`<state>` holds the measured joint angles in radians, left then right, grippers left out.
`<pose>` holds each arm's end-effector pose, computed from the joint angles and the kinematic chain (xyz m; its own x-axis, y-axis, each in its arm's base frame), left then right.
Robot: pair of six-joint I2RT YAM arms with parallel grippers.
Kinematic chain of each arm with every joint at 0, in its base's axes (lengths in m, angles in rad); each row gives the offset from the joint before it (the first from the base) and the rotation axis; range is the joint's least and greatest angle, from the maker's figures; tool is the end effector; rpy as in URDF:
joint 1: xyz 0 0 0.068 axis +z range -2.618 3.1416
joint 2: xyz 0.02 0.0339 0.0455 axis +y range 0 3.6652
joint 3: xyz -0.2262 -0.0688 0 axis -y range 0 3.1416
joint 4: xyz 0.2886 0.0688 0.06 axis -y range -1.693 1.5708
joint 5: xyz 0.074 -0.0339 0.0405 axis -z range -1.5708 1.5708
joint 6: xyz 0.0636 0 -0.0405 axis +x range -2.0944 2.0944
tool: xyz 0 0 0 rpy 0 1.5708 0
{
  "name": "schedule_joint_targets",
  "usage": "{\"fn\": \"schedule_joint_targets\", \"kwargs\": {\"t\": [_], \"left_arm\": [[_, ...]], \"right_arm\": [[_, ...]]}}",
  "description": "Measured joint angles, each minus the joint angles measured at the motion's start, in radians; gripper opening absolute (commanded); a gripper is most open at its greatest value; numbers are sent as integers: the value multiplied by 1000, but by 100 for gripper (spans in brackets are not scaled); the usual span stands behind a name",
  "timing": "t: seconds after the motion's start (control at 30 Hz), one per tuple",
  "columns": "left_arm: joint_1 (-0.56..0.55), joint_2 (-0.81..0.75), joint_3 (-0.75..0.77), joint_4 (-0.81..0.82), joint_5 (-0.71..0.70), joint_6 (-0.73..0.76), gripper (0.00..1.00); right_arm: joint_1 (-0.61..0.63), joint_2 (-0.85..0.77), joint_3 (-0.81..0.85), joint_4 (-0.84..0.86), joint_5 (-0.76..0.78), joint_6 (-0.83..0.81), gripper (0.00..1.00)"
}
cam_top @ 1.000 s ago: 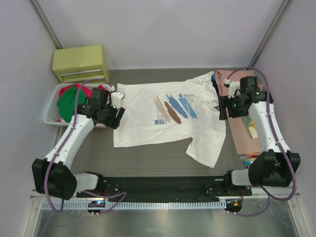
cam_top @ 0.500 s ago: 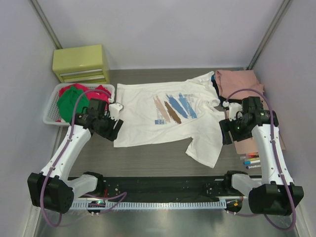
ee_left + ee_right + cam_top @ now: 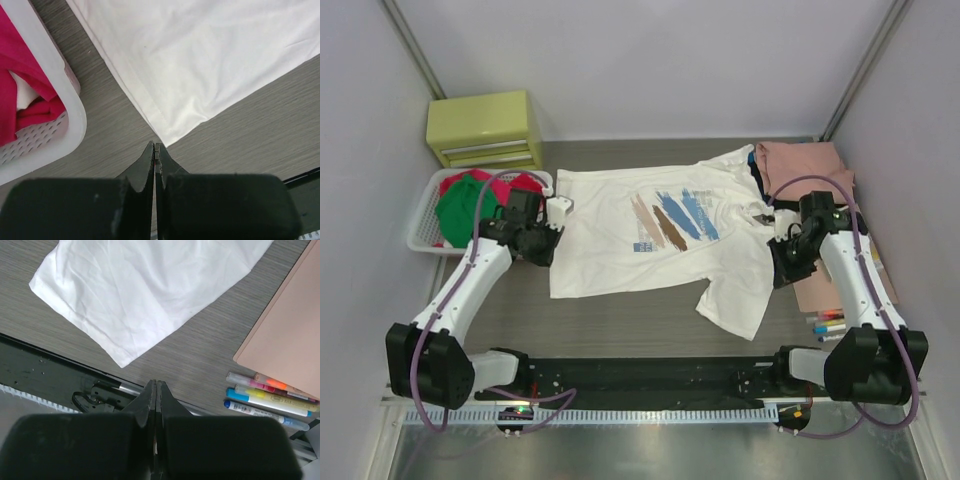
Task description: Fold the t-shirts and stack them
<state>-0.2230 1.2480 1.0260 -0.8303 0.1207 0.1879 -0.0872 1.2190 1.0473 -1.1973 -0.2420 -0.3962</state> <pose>0.3015 -0.0762 0.2039 -0.7803 0.3671 -0.5064 0.4311 0.9023 -0.0102 0.2642 -0.0078 0.2027 -0.9145 -0.2961 -0.2755 -0.3428 0.9290 0.1392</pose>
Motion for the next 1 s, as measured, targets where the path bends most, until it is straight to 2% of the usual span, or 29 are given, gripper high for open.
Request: {"fn": "schedule_joint_targets", "kwargs": {"t": [0.17, 0.47, 0.77, 1.0], "left_arm": [[0, 32, -42, 50, -12, 6, 0], [0, 227, -43, 130, 9, 1, 0], [-6, 324, -28, 202, 34, -27, 0], [-8, 325, -28, 222, 34, -32, 0]], "right_arm": [[0, 125, 28, 52, -2, -9, 1], [3, 392, 125, 216, -4, 18, 1], [26, 592, 177, 354, 76, 47, 1], [26, 644, 178, 408, 110, 66, 1]]}}
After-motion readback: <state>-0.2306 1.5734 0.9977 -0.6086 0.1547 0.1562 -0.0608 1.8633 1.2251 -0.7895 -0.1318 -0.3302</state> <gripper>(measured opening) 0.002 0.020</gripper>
